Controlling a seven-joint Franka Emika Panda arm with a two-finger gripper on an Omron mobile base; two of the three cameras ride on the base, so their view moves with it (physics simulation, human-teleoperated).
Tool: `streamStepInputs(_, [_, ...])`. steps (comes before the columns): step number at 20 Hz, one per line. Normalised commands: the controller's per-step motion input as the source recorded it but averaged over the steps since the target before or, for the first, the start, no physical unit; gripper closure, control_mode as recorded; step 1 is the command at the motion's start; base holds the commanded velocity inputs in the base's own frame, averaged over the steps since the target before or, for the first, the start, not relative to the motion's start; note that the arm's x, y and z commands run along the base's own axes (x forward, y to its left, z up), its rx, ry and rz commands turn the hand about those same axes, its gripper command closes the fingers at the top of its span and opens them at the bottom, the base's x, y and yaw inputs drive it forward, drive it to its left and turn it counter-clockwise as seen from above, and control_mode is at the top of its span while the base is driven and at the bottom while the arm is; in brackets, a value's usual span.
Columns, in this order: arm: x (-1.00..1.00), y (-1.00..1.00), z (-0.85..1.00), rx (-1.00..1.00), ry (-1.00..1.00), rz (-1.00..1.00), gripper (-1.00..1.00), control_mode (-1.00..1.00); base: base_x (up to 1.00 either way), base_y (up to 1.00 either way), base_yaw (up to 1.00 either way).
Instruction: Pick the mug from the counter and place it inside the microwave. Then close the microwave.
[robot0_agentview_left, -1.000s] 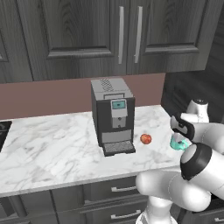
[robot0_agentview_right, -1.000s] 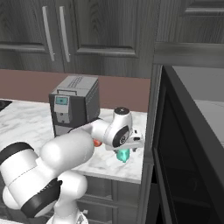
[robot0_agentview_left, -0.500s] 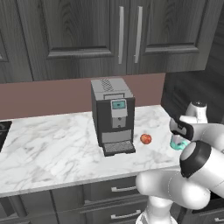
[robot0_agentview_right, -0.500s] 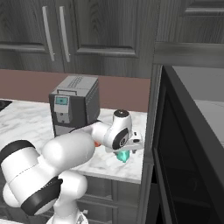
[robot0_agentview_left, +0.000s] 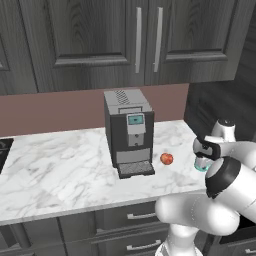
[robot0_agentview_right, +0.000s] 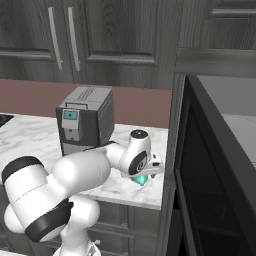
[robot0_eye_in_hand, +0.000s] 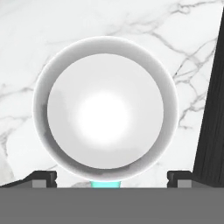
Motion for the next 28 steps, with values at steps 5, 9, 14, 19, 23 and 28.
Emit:
streamStepInputs(5, [0.00,-0.01,-0.01,0.00,0.00,0.00,-1.00,-1.00,0.00,0.00,0.00])
streamStepInputs(9, [0.00,0.00,0.00,0.00,0.00,0.00,-1.00,-1.00,0.00,0.00,0.00])
streamStepInputs(14, [0.00,0.00,0.00,0.00,0.00,0.00,1.00,-1.00,0.00,0.00,0.00])
streamStepInputs(19, [0.00,0.00,0.00,0.00,0.00,0.00,1.00,-1.00,0.00,0.00,0.00])
streamStepInputs(23, [0.00,0.00,0.00,0.00,0.00,0.00,1.00,-1.00,0.00,0.00,0.00])
streamStepInputs(28, [0.00,0.01,0.00,0.00,0.03,0.00,1.00,-1.00,0.00,0.00,0.00])
